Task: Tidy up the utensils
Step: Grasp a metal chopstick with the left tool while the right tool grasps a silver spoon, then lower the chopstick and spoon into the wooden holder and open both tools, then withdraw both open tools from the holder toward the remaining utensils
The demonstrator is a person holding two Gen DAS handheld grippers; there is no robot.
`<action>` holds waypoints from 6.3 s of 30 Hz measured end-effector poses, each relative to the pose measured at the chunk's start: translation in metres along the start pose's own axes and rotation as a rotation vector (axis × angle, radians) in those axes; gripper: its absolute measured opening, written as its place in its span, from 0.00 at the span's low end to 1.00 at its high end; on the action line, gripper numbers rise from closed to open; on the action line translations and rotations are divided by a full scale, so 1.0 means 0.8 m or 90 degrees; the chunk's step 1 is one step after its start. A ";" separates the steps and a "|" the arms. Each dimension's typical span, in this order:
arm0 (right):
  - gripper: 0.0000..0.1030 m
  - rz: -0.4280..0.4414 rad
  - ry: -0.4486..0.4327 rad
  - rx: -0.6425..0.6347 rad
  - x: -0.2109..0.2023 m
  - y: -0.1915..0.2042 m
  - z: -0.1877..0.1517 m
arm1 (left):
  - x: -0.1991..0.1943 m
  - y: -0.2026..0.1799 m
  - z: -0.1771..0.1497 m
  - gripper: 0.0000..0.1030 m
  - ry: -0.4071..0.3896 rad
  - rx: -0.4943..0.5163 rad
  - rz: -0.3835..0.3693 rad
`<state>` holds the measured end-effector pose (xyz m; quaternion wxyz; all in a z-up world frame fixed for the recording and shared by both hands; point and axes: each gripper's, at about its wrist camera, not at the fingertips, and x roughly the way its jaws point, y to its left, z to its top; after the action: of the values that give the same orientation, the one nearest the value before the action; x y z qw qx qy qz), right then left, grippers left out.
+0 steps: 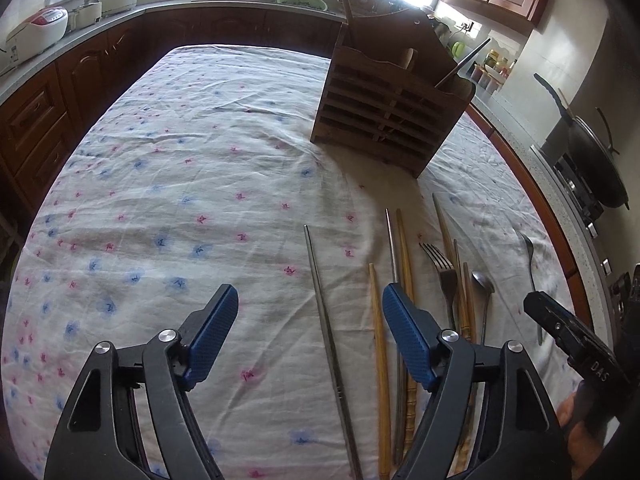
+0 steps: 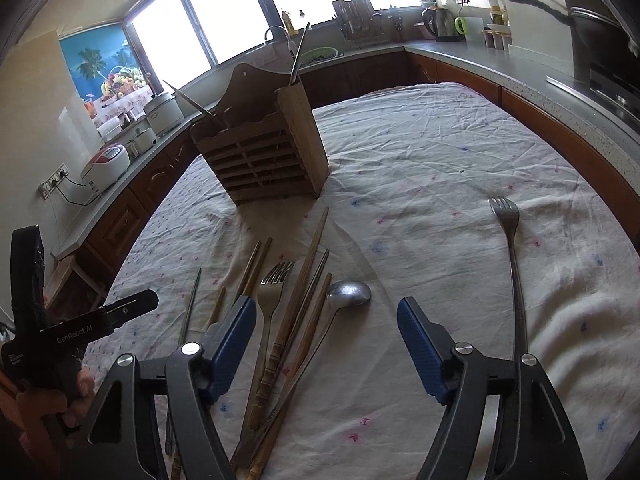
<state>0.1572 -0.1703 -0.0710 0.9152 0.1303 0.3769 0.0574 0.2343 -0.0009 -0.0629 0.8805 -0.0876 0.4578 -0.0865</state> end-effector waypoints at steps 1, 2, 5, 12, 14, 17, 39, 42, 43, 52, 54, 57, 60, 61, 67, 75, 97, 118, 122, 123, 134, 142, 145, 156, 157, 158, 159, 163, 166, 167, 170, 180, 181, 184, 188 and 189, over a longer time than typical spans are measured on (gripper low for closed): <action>0.62 -0.001 0.010 0.003 0.006 0.000 0.000 | 0.004 -0.001 0.001 0.67 0.005 0.002 0.000; 0.59 -0.002 0.018 0.007 0.012 -0.001 0.000 | 0.009 -0.003 0.003 0.66 0.011 0.006 0.001; 0.51 0.002 0.048 0.017 0.029 -0.003 0.000 | 0.023 -0.007 0.006 0.55 0.032 0.016 -0.001; 0.24 -0.011 0.105 0.034 0.060 -0.012 0.000 | 0.059 -0.013 0.012 0.33 0.082 0.024 -0.008; 0.23 -0.003 0.120 0.042 0.067 -0.014 -0.001 | 0.064 -0.015 0.015 0.33 0.081 0.027 -0.005; 0.21 -0.007 0.118 0.038 0.069 -0.013 0.002 | 0.070 -0.021 0.021 0.32 0.085 0.039 0.004; 0.02 0.051 0.072 0.025 0.034 0.005 0.027 | 0.003 -0.019 0.033 0.04 0.024 0.035 -0.079; 0.02 0.055 0.040 0.014 0.015 0.013 0.040 | -0.023 -0.016 0.039 0.04 -0.005 0.029 -0.088; 0.02 0.054 0.030 0.010 0.009 0.015 0.044 | -0.032 -0.016 0.041 0.04 -0.015 0.028 -0.090; 0.02 0.059 -0.055 -0.038 -0.042 0.039 0.070 | -0.099 -0.007 0.047 0.04 -0.089 0.018 -0.112; 0.02 0.054 -0.073 -0.053 -0.052 0.046 0.073 | -0.109 -0.005 0.047 0.04 -0.105 0.016 -0.111; 0.02 0.051 -0.093 -0.074 -0.060 0.054 0.076 | -0.119 -0.001 0.046 0.04 -0.120 0.012 -0.113; 0.02 0.045 -0.105 -0.087 -0.063 0.060 0.077 | -0.127 0.002 0.047 0.04 -0.133 0.007 -0.114; 0.02 0.045 -0.108 -0.089 -0.064 0.061 0.076 | -0.130 0.004 0.047 0.04 -0.138 0.006 -0.114; 0.02 0.051 -0.133 -0.099 -0.070 0.062 0.080 | -0.142 0.011 0.050 0.04 -0.164 -0.011 -0.121; 0.02 0.046 -0.150 -0.099 -0.068 0.059 0.091 | -0.156 0.015 0.067 0.04 -0.203 -0.029 -0.130; 0.02 0.018 -0.268 -0.121 -0.043 0.079 0.220 | -0.172 0.006 0.244 0.04 -0.392 -0.063 -0.155; 0.02 -0.011 -0.201 -0.181 0.089 0.099 0.229 | 0.004 0.010 0.265 0.04 -0.343 -0.109 -0.109; 0.02 -0.002 -0.161 -0.190 0.110 0.100 0.224 | 0.025 0.005 0.262 0.04 -0.314 -0.091 -0.112; 0.02 0.000 -0.153 -0.190 0.114 0.099 0.223 | 0.027 0.003 0.262 0.04 -0.310 -0.083 -0.110; 0.07 0.013 -0.123 -0.171 0.118 0.089 0.229 | 0.031 -0.006 0.267 0.04 -0.282 -0.071 -0.101; 0.13 0.021 -0.123 -0.165 0.111 0.093 0.226 | 0.014 -0.009 0.261 0.45 -0.277 -0.079 -0.099; 0.40 0.022 -0.128 -0.158 0.105 0.088 0.222 | -0.006 -0.003 0.249 0.60 -0.291 -0.094 -0.099; 0.54 0.020 -0.153 -0.120 0.059 0.070 0.205 | -0.069 0.028 0.193 0.85 -0.295 -0.140 -0.100; 0.54 0.020 -0.154 -0.116 0.055 0.069 0.203 | -0.073 0.030 0.186 0.85 -0.295 -0.140 -0.100; 0.54 0.022 -0.154 -0.111 0.052 0.067 0.201 | -0.077 0.032 0.180 0.85 -0.295 -0.140 -0.098; 0.54 0.024 -0.155 -0.107 0.047 0.065 0.198 | -0.080 0.035 0.174 0.86 -0.292 -0.141 -0.094; 0.59 0.030 -0.159 -0.090 0.031 0.059 0.185 | -0.090 0.042 0.150 0.86 -0.280 -0.140 -0.082; 0.60 0.035 -0.161 -0.080 0.017 0.056 0.175 | -0.095 0.044 0.131 0.86 -0.265 -0.131 -0.068; 0.61 0.037 -0.162 -0.076 0.012 0.054 0.171 | -0.096 0.045 0.124 0.86 -0.259 -0.128 -0.066; 0.67 0.046 -0.168 -0.061 -0.006 0.050 0.155 | -0.099 0.046 0.103 0.91 -0.240 -0.121 -0.048; 0.75 0.055 -0.187 -0.033 -0.062 0.031 0.089 | -0.103 0.042 0.040 0.91 -0.189 -0.103 -0.038; 0.76 0.053 -0.185 -0.030 -0.065 0.028 0.083 | -0.103 0.040 0.035 0.91 -0.184 -0.100 -0.039; 0.77 0.046 -0.176 -0.017 -0.071 0.018 0.065 | -0.102 0.034 0.023 0.91 -0.171 -0.085 -0.035; 0.78 0.033 -0.162 -0.008 -0.075 0.007 0.046 | -0.097 0.025 0.008 0.91 -0.152 -0.071 -0.036; 0.81 0.030 -0.159 -0.006 -0.075 0.004 0.042 | -0.096 0.023 0.004 0.91 -0.148 -0.066 -0.035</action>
<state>0.1384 -0.1856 -0.0070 0.9541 0.1411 0.2563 0.0641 0.1952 0.0352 -0.0048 0.9191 -0.1554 0.3539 -0.0762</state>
